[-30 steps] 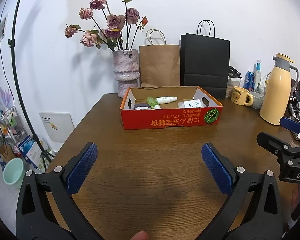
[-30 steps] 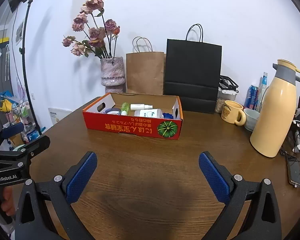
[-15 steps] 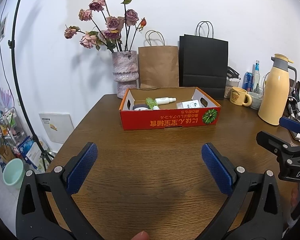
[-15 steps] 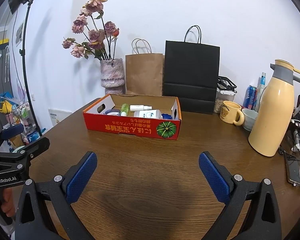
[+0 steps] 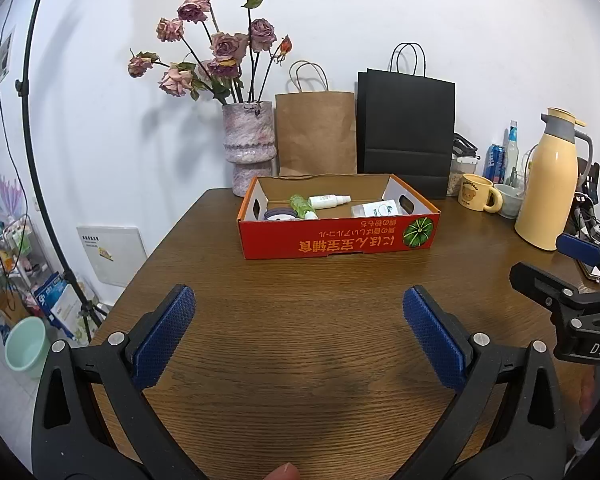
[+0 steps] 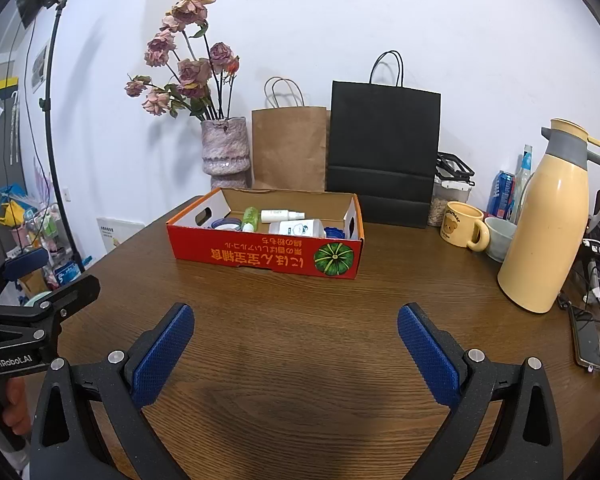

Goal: Organize rigid objects

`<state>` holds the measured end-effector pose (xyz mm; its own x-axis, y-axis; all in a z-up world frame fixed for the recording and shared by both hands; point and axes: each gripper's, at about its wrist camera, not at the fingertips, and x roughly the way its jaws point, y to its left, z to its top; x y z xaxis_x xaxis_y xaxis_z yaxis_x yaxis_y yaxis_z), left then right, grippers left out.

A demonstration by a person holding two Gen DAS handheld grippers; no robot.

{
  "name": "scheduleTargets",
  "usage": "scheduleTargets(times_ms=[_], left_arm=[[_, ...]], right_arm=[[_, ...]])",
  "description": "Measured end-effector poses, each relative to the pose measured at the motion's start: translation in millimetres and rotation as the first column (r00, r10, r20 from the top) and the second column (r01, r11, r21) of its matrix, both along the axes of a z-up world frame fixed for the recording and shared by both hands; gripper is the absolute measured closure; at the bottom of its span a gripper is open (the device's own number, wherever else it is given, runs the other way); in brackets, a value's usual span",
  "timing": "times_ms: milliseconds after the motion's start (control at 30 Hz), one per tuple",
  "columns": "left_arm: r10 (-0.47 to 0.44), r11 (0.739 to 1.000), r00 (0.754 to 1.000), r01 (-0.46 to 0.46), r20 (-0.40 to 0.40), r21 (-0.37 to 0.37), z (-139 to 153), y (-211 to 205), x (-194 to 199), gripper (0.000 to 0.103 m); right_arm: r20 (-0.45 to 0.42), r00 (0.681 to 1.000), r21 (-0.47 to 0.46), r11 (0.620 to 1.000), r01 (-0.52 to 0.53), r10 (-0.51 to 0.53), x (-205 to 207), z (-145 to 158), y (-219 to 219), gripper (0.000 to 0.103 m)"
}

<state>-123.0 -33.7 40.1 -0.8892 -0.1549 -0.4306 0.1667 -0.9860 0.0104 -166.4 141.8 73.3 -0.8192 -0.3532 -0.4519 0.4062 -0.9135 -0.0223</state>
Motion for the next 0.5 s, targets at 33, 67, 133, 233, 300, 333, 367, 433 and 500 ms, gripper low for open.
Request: scheduleTargets(times_ms=[33, 67, 133, 233, 300, 333, 367, 433, 500], left_arm=[[-0.001, 1.0, 1.0, 0.001, 0.0, 0.002, 0.0, -0.1, 0.0, 0.0], [-0.001, 1.0, 1.0, 0.001, 0.0, 0.002, 0.2, -0.2, -0.1, 0.0], [-0.002, 1.0, 1.0, 0.002, 0.0, 0.002, 0.2, -0.2, -0.1, 0.0], [-0.001, 1.0, 1.0, 0.001, -0.001, 0.002, 0.4, -0.2, 0.0, 0.0], [-0.001, 1.0, 1.0, 0.001, -0.001, 0.002, 0.4, 0.0, 0.0, 0.0], [-0.001, 1.0, 1.0, 0.001, -0.001, 0.001, 0.5, 0.0, 0.1, 0.0], [-0.002, 1.0, 1.0, 0.002, -0.002, 0.002, 0.9, 0.3, 0.0, 0.0], [-0.003, 1.0, 1.0, 0.003, -0.003, 0.001, 1.7, 0.3, 0.4, 0.0], [-0.005, 1.0, 1.0, 0.005, -0.004, 0.001, 2.7, 0.3, 0.8, 0.0]], right_arm=[[0.0, 1.0, 0.0, 1.0, 0.0, 0.0, 0.0, 0.0, 0.0, 0.0], [0.0, 1.0, 0.0, 1.0, 0.0, 0.0, 0.2, 0.1, 0.2, 0.0], [0.0, 1.0, 0.0, 1.0, -0.001, 0.001, 0.0, 0.0, 0.1, 0.0], [0.001, 1.0, 0.0, 1.0, 0.0, 0.0, 0.0, 0.1, 0.1, 0.0], [0.0, 1.0, 0.0, 1.0, 0.0, 0.0, 0.0, 0.1, 0.2, 0.0], [0.0, 1.0, 0.0, 1.0, -0.001, 0.001, 0.0, 0.1, 0.3, 0.0], [0.0, 1.0, 0.0, 1.0, 0.0, 0.0, -0.1, 0.1, 0.2, 0.0], [0.0, 1.0, 0.0, 1.0, -0.001, 0.001, 0.0, 0.1, 0.4, 0.0], [0.0, 1.0, 0.0, 1.0, -0.001, 0.001, 0.0, 0.1, 0.4, 0.0]])
